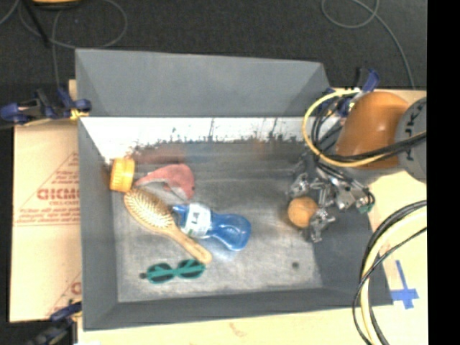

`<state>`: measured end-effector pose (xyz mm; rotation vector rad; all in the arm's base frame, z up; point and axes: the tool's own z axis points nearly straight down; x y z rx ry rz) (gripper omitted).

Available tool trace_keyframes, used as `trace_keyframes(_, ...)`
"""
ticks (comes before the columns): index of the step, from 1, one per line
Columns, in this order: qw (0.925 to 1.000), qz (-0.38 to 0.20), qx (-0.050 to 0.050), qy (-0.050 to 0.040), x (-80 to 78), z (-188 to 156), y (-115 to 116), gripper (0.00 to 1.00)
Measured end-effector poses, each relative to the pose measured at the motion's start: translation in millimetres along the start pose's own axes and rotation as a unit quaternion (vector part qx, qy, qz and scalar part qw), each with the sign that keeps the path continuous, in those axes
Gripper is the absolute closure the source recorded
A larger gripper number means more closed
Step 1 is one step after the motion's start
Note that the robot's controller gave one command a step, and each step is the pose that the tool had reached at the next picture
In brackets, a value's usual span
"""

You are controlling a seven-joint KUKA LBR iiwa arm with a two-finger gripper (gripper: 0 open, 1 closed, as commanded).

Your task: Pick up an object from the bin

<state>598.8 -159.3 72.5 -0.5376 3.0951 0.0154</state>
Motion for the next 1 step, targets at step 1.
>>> trace_keyframes(1, 0.9998, -0.021, 0.006, -0.0007, 1.7, -141.6, 12.1, 1.00)
